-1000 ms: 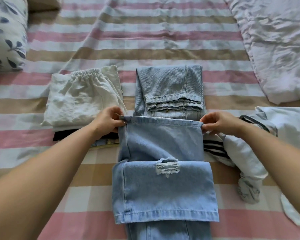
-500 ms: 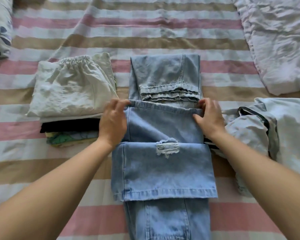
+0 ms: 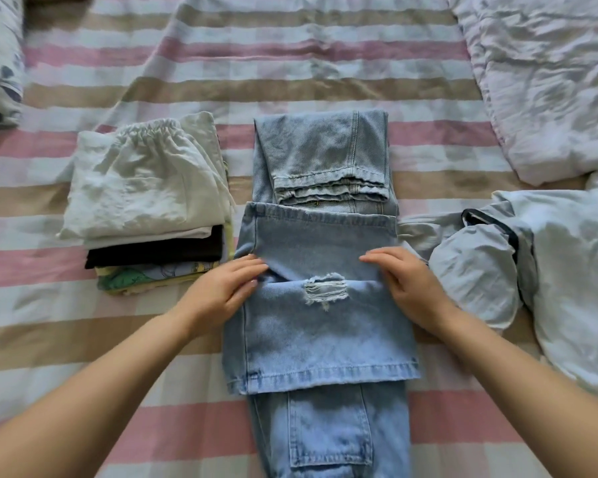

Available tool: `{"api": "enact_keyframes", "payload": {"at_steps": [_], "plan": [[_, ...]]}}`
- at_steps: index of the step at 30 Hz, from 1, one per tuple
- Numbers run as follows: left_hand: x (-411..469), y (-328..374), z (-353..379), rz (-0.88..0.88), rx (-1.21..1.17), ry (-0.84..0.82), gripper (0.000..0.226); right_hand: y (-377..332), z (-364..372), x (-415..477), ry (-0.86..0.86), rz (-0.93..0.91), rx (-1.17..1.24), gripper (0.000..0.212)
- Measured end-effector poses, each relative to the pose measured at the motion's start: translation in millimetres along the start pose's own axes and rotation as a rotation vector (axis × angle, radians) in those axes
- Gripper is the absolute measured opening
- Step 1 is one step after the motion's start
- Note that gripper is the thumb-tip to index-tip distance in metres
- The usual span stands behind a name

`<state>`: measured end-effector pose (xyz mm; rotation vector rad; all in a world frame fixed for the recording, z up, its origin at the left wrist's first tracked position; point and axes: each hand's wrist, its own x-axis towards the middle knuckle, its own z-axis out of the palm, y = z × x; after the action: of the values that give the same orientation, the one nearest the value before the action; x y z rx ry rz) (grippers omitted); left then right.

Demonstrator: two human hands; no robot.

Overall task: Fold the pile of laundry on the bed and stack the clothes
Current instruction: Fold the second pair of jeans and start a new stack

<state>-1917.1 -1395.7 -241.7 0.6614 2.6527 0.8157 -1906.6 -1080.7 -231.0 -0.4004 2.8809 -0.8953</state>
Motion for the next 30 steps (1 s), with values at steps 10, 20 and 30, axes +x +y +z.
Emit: {"api": "enact_keyframes", "payload": {"at_steps": [10,20,30], "plan": [[-92,-6,29,0.403,0.322,0.195,0.021,7,-2,-112,0.047,-0.286,-0.199,0.037],[35,16,-16,-0.382,-0.379,0.578,0.019,3,-20,20,0.292,0.321,0.297,0.017],[90,-13,-2,-0.619,-0.203,0.551,0.015,34,9,86,0.312,0.597,0.061,0.031]]}}
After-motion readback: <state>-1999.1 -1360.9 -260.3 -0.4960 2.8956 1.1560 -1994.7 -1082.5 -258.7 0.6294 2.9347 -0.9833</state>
